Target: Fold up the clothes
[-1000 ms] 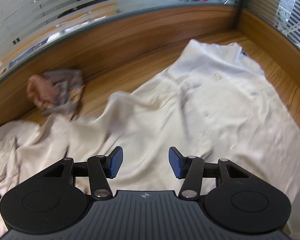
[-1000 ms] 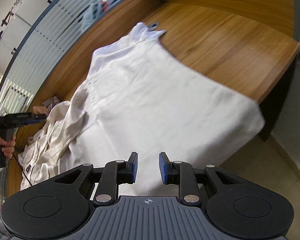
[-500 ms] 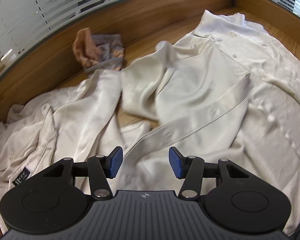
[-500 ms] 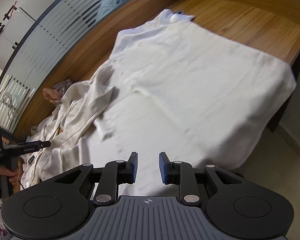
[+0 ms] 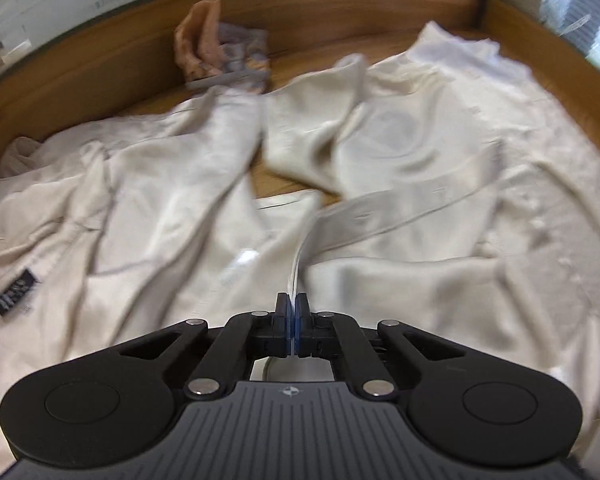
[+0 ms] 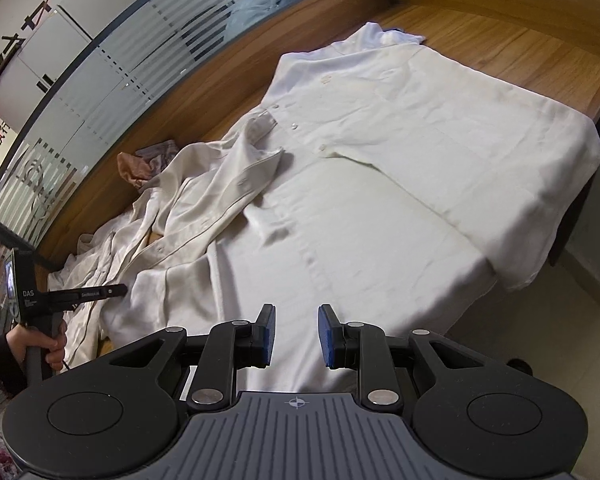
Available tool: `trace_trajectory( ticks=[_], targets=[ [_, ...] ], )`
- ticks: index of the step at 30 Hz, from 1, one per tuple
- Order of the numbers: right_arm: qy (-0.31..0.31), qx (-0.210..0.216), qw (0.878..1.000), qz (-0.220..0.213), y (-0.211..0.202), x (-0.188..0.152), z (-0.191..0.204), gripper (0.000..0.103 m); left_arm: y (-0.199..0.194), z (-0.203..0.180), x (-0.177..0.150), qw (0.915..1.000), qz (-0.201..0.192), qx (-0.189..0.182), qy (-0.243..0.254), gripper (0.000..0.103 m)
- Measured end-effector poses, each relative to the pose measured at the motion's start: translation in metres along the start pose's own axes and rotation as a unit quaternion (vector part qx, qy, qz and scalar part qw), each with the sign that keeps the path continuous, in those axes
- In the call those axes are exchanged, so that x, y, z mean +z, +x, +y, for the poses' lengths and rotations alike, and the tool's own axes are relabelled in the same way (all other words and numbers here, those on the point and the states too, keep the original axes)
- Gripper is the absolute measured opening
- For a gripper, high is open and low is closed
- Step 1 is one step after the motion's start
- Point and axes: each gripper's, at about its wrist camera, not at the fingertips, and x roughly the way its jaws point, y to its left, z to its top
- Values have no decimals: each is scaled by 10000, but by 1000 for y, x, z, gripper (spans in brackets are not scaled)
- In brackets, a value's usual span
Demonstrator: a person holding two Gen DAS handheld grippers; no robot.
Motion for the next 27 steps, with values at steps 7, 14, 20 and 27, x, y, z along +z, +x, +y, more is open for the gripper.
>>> trace_trajectory(
  ticks=[7, 14, 20, 27],
  targets=[
    [-74, 166, 9998, -74, -2, -7, 22, 27, -26, -67, 2, 9906, -203, -1315, 328, 1],
    [-189, 310, 9993, -21, 3, -15, 32, 27, -31, -142, 3, 9720, -116, -2214, 774, 1],
    [-273, 516, 9983, 27, 12, -23, 41, 34, -26, -175, 18, 9597, 120, -2716, 705, 1],
    [-105, 491, 9984, -242, 26, -19, 50, 54, -28, -208, 29, 9505, 232, -3023, 683, 1]
  ],
)
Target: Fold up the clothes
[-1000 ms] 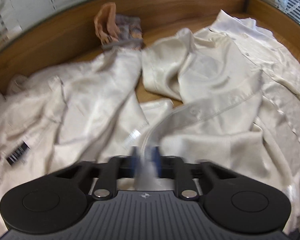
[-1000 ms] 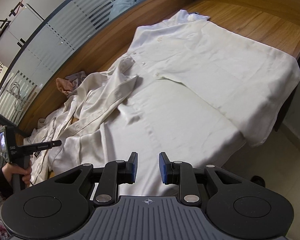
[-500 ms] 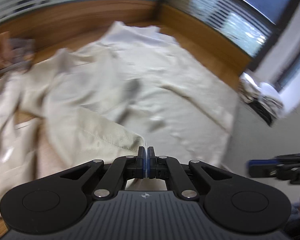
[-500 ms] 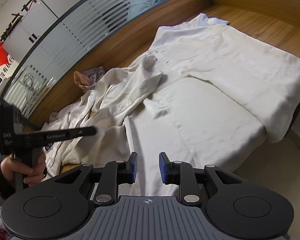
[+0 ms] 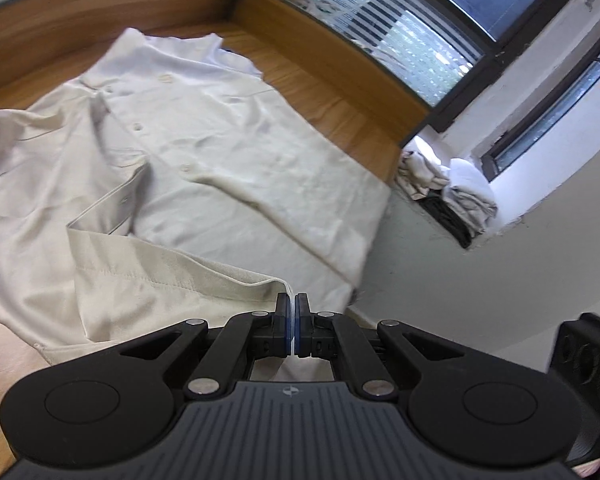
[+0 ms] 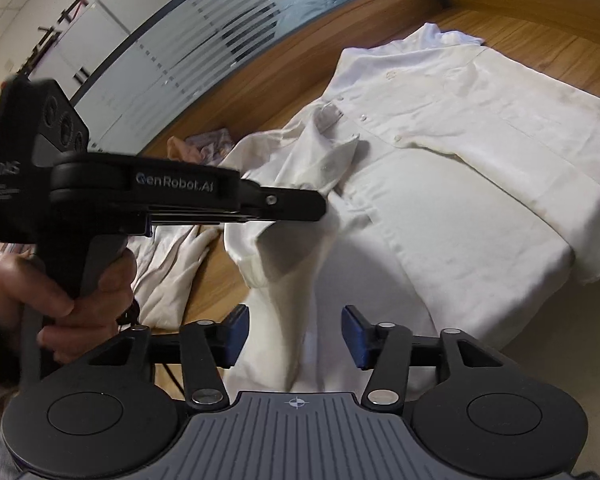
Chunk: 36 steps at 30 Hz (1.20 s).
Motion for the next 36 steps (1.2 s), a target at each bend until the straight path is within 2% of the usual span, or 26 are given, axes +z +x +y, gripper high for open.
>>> trace_trajectory(
  ticks=[4, 5, 7, 8, 9, 13, 15, 18, 22, 25, 27, 29, 34, 36],
  targets=[
    [81, -77, 9998, -143, 11, 5, -2, 54, 6, -14, -1, 9998, 73, -149, 109, 1],
    [84, -99, 9998, -162, 12, 5, -4, 52, 8, -17, -1, 9997, 93, -182, 144, 1],
    [91, -141, 9997, -193, 14, 5, -7, 30, 9, -22, -2, 9994, 135, -228, 222, 1],
    [94, -162, 9996, -208, 15, 5, -8, 9, 10, -24, -2, 9992, 154, -233, 271, 2],
    [103, -210, 9995, -215, 14, 5, -10, 5, 9, -25, -2, 9991, 153, -230, 320, 2],
    [159, -508, 9982, -263, 3, 5, -21, 4, -1, -21, -2, 9988, 83, -159, 453, 4],
    [294, -682, 9969, -249, -5, 4, -32, 4, -8, -13, -2, 9986, 39, -45, 526, 14],
    [519, -957, 9938, -245, -15, -1, -50, 4, -21, 6, -2, 9982, -6, 223, 558, 23],
    [877, -1220, 9883, -258, -23, -9, -74, 4, -34, 45, 0, 9964, -103, 758, 375, 24],
    [1121, -1347, 9841, -287, -26, -13, -85, 5, -43, 77, 4, 9917, -229, 1249, 224, 24],
    [1238, -1436, 9814, -307, -27, -15, -91, 5, -47, 97, 7, 9869, -320, 1572, 140, 30],
    [1328, -1507, 9791, -312, -26, -16, -95, 5, -49, 115, 10, 9828, -386, 1806, 85, 32],
    [1325, -1590, 9780, -263, -22, -16, -93, 4, -47, 152, 24, 9760, -424, 2134, 55, 33],
    [1326, -1629, 9774, -240, -19, -13, -92, 4, -43, 164, 31, 9739, -426, 2227, 99, 37]
  ],
)
